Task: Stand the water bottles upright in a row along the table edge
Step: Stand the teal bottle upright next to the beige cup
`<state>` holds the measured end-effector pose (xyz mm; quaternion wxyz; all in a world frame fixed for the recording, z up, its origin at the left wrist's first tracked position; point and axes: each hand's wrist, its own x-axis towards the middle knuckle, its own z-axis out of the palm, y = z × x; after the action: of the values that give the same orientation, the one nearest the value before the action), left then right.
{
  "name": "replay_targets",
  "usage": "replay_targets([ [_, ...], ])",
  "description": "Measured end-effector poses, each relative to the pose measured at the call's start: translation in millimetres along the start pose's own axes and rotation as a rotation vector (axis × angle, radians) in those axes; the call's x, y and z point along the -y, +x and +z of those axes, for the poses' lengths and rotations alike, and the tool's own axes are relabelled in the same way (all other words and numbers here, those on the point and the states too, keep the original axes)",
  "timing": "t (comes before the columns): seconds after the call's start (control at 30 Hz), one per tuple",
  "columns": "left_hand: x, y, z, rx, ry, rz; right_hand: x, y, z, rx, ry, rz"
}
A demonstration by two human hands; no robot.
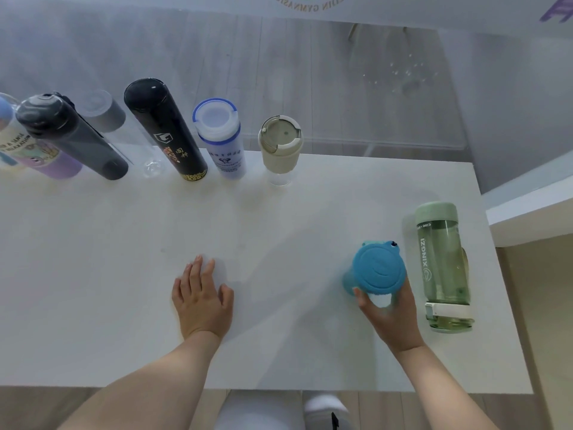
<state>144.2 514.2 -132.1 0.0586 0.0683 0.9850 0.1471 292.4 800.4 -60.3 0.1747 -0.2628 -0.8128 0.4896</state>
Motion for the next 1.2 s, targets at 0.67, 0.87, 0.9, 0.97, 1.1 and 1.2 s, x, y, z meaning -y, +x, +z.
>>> replay_targets([
  [0.67, -1.4, 2.1, -2.9, 0.014, 0.012, 0.004, -11.1, 66.8, 24.1, 0.105, -0.077, 0.164],
  [0.87, -0.8, 2.4, -4.0, 0.036, 0.015, 0.004, 8.1, 136.8, 45.5, 0.097, 0.005, 0.120],
  [0.9, -0.6, 2.4, -4.3, 0.039, 0.014, 0.004, 10.4, 147.9, 48.9, 0.094, 0.017, 0.107],
  [0.97, -0.7, 2.7, -5.1, 0.047, 0.013, -0.001, 13.7, 167.8, 55.5, 0.090, 0.025, 0.088],
  [1.1, -1.7, 3.3, -6.0, 0.067, 0.017, -0.002, 16.8, 199.2, 66.2, 0.094, 0.007, 0.077],
  [1.2, -1.3, 3.3, -5.9, 0.079, 0.017, -0.005, 19.6, 213.4, 71.3, 0.095, 0.005, 0.075],
])
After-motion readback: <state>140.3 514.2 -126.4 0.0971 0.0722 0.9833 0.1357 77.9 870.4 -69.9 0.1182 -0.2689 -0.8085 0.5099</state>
